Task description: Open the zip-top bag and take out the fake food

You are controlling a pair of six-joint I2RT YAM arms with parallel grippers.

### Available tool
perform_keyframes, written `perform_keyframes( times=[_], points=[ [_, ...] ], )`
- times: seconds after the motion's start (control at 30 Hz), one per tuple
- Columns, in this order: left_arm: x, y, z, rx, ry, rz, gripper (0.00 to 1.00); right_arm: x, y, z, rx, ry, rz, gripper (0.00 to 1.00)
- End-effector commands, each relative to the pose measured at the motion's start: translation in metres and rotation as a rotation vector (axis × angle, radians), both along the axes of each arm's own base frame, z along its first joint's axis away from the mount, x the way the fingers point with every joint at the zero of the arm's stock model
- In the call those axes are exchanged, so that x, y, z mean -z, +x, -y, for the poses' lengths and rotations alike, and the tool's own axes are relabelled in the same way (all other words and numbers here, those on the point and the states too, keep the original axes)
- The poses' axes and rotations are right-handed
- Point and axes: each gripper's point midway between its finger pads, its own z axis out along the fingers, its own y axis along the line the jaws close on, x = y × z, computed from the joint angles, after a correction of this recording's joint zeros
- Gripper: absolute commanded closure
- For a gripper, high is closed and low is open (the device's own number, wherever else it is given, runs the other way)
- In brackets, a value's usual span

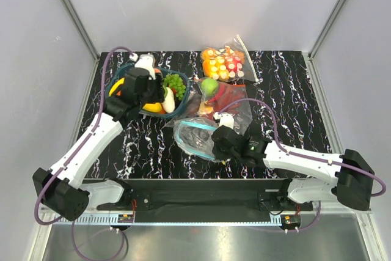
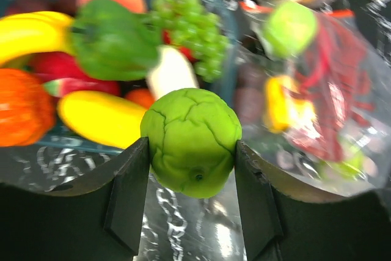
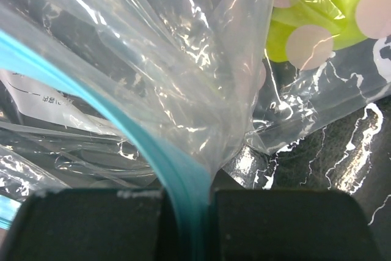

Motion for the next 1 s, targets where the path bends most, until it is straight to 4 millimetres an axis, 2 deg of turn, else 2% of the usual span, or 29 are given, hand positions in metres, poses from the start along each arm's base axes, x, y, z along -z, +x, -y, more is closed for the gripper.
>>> perform_keyframes(
  times=[0.0, 0.03, 0.07, 0.17, 0.37, 0.47, 0.7, 0.77, 0.8, 0.87, 0.97],
  points=[
    [-0.028, 0.019, -0.035, -0.103, -0.002, 0.103, 0.51, -0.005, 0.004, 0.009, 0.035, -0.009, 0.029, 1.00],
    [-0.022, 0.020, -0.042, -0.117, 0.002, 0.090, 0.51, -0.005, 0.004, 0.009, 0.037, -0.009, 0.026, 1.00],
    [-0.019, 0.024, -0.058, -0.155, 0.003, 0.084, 0.51, -0.006, 0.004, 0.009, 0.033, -0.008, 0.029, 1.00],
    [-0.008, 0.028, -0.078, -0.190, 0.008, 0.063, 0.51, -0.006, 0.005, 0.006, 0.030, -0.005, 0.028, 1.00],
    [0.009, 0.035, -0.093, -0.223, 0.014, 0.036, 0.51, -0.003, 0.005, 0.002, 0.020, -0.007, 0.020, 1.00],
    [0.004, 0.034, -0.089, -0.207, -0.013, 0.054, 0.51, -0.001, 0.005, 0.001, 0.017, -0.007, 0.018, 1.00],
    [0.022, 0.029, -0.060, -0.124, -0.057, 0.026, 0.51, 0.000, 0.005, 0.001, 0.015, -0.012, 0.018, 1.00],
    [0.016, 0.029, -0.044, -0.089, -0.053, 0.041, 0.51, 0.000, 0.006, 0.000, 0.015, -0.011, 0.016, 1.00],
    [0.020, 0.031, -0.040, -0.087, -0.046, 0.032, 0.51, 0.000, 0.006, 0.000, 0.015, -0.011, 0.016, 1.00],
    [0.012, 0.035, -0.029, -0.066, -0.053, 0.048, 0.51, 0.000, 0.005, 0.000, 0.015, -0.013, 0.013, 1.00],
    [0.014, 0.041, -0.024, -0.066, -0.039, 0.041, 0.51, 0.000, 0.004, 0.002, 0.019, -0.012, 0.014, 1.00]
  ],
)
